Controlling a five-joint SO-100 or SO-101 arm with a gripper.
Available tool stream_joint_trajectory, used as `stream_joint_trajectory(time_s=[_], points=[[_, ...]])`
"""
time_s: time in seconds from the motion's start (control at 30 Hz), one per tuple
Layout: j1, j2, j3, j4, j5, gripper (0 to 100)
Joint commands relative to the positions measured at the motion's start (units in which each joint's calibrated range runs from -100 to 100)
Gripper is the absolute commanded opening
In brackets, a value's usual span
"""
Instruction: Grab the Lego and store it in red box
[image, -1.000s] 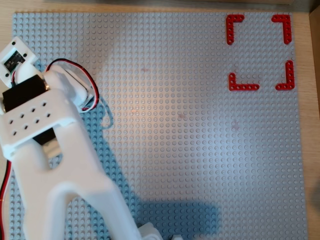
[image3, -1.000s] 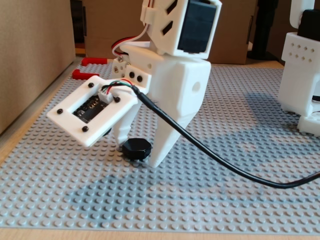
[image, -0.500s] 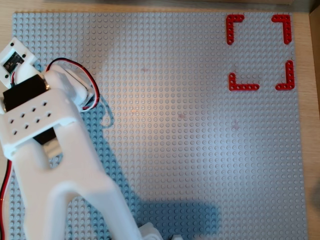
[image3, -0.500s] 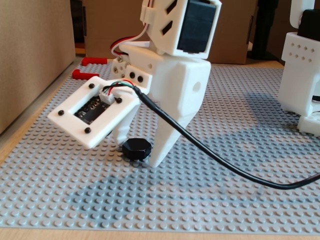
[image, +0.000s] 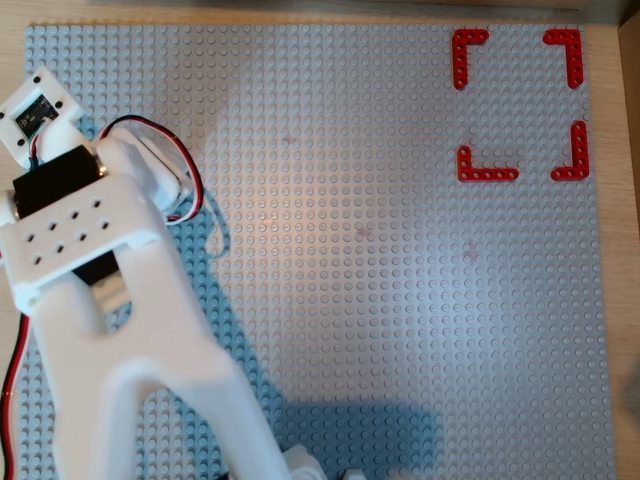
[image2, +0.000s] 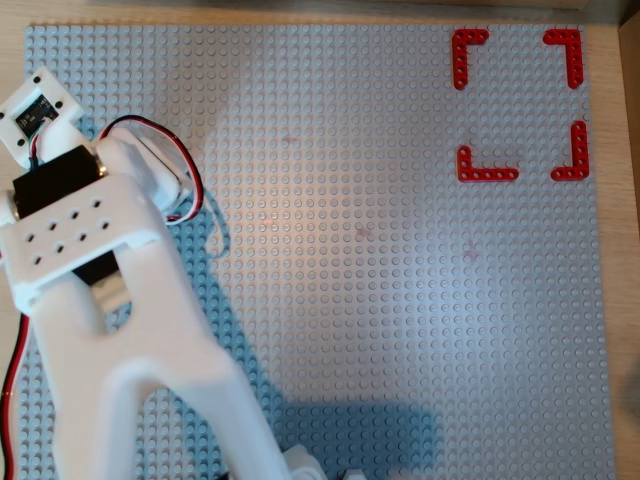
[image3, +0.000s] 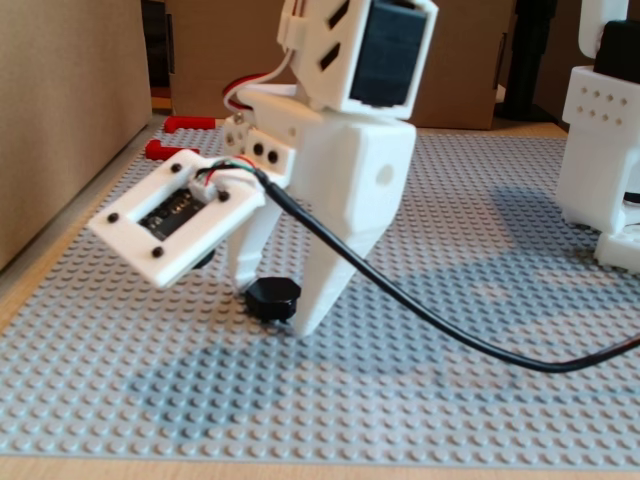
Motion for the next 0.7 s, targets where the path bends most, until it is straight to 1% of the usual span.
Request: stream_joint_trajectory(time_s=[0.0,0.17,0.37,0.67], points=[[0.5,-0.3,-1.5,-1.6,-1.3,22],[2.6,-0.3,-1.4,-1.3,-1.6,22],[4.4,-0.4,-1.4,2.0,1.4,22],[4.3,-0.4,-1.3,3.4,1.1,22]])
